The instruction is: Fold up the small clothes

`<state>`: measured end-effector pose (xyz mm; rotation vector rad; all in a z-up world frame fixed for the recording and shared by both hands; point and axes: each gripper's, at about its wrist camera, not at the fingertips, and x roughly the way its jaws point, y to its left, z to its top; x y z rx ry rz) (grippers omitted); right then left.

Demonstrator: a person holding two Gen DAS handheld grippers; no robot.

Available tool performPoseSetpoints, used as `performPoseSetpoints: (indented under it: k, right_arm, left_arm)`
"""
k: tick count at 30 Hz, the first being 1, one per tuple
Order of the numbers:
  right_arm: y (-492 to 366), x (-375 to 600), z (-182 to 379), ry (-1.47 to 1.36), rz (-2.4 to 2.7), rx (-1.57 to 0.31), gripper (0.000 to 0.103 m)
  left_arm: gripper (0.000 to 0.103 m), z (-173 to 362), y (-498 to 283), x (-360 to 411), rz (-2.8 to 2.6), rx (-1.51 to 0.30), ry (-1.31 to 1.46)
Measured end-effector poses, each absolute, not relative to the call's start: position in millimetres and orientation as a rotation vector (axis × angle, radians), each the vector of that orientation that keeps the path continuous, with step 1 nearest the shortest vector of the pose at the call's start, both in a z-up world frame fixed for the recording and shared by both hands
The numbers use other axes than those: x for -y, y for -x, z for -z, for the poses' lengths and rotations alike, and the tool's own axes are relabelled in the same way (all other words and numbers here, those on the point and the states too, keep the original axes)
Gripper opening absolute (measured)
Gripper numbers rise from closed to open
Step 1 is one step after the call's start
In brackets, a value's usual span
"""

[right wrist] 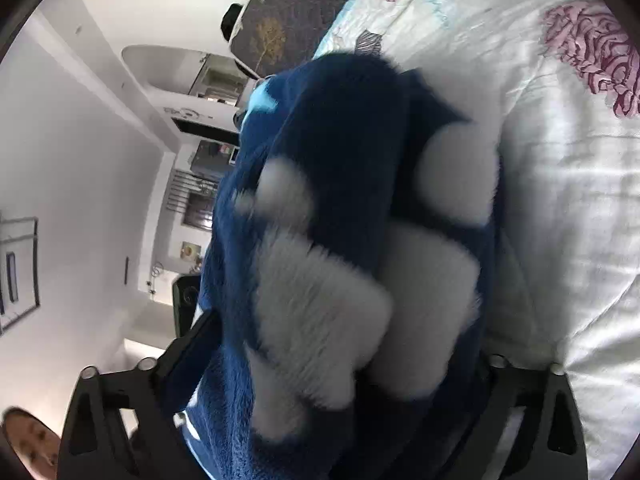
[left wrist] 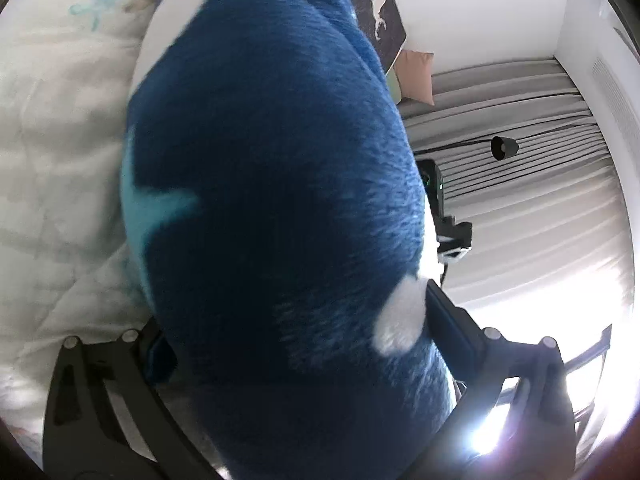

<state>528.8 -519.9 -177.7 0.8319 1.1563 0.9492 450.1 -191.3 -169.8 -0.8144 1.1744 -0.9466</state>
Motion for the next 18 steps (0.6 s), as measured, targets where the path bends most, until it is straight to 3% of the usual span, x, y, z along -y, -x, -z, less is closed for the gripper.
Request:
performPoseSetpoints:
  k: [6, 10, 18]
  right_arm:
    - [-505.9, 509.0, 144.1, -0.828, -0.853, -1.044, 0.073]
    - [-499.1, 509.9, 111.1, -0.824, -0.883, -0.982, 0.072]
    - [-488.4, 548.0, -10.7, -0.697, -0.852, -0.818, 0.072]
  left_arm:
    - [0.103, 137.7, -446.4, 200.7, 0.948, -1.148, 0.775]
    - [0.103, 88.9, -441.3, 215.7, 0.967, -1.083, 0.673]
    - [0.103, -21.9, -460.9, 278.6, 1.104, -0.986, 0.572]
